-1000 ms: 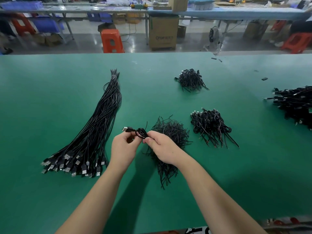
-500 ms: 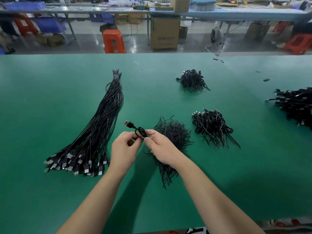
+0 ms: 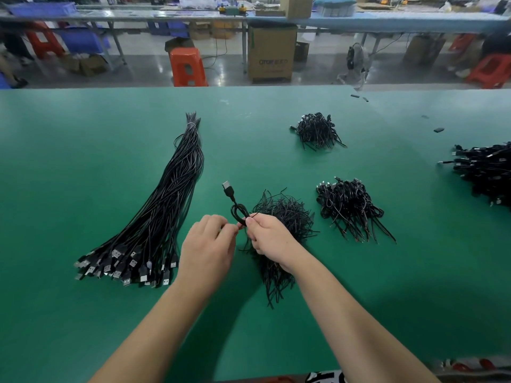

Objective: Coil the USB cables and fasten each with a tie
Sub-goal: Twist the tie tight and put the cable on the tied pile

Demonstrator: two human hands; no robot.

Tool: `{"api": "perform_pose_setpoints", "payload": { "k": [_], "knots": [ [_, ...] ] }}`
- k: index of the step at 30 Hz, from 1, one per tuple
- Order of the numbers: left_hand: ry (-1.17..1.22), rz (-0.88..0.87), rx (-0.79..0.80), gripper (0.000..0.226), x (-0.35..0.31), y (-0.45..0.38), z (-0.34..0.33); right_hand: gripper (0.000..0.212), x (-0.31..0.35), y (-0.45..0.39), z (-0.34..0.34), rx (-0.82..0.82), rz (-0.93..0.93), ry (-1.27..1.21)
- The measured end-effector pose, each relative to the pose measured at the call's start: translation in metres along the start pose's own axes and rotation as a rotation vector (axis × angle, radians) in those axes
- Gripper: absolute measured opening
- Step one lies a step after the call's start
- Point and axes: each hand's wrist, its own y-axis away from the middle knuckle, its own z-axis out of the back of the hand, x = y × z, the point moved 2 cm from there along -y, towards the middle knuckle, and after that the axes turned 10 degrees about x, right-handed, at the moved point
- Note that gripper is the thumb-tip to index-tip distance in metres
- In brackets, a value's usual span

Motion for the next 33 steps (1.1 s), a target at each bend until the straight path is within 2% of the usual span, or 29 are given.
{"api": "perform_pose_setpoints", "payload": {
  "k": [4, 6, 8, 11, 15, 17, 20, 22, 25, 28, 31, 33],
  "knots": [
    [-0.071, -0.276, 0.027, 0.022, 0.005, -0.008, 0.010, 0.037, 0.006, 0.005, 0.000, 0.123, -0.059, 0.103],
    [-0.003, -0.315, 0.082, 0.025, 0.010, -0.014, 0.013, 0.037, 0.010, 0.007, -0.002, 0.180, -0.063, 0.139],
    [0.086, -0.231, 0.109, 0.017, 0.016, -0.019, 0.016, 0.035, 0.012, 0.009, -0.006, 0.234, -0.070, 0.052],
    [0.293, 0.009, 0.145, 0.010, 0.019, -0.018, 0.017, 0.033, 0.011, 0.011, -0.012, 0.245, -0.062, -0.037],
    [0.603, 0.356, 0.292, 0.023, 0.022, -0.017, 0.014, 0.029, 0.009, 0.013, -0.012, 0.207, -0.027, 0.024],
    [0.672, 0.481, 0.346, 0.022, 0.024, -0.018, 0.012, 0.026, 0.010, 0.015, -0.014, 0.198, 0.005, 0.184],
    [0.793, 0.618, 0.390, 0.018, 0.025, -0.017, 0.009, 0.033, 0.012, 0.018, -0.015, 0.157, 0.121, 0.701],
    [0.871, 0.692, 0.398, 0.020, 0.025, -0.016, 0.007, 0.030, 0.015, 0.020, -0.015, 0.131, 0.188, 0.857],
    [1.003, 0.773, 0.432, 0.020, 0.026, -0.017, 0.004, 0.026, 0.017, 0.021, -0.014, 0.105, 0.253, 0.958],
    [1.087, 0.772, 0.507, 0.016, 0.030, -0.017, 0.005, 0.026, 0.018, 0.022, -0.014, 0.088, 0.295, 1.036],
    [1.074, 0.751, 0.515, 0.009, 0.032, -0.017, 0.008, 0.027, 0.016, 0.022, -0.015, 0.091, 0.307, 1.108],
    [0.984, 0.752, 0.496, 0.010, 0.034, -0.016, 0.009, 0.029, 0.014, 0.021, -0.015, 0.091, 0.296, 1.141]
  ]
}}
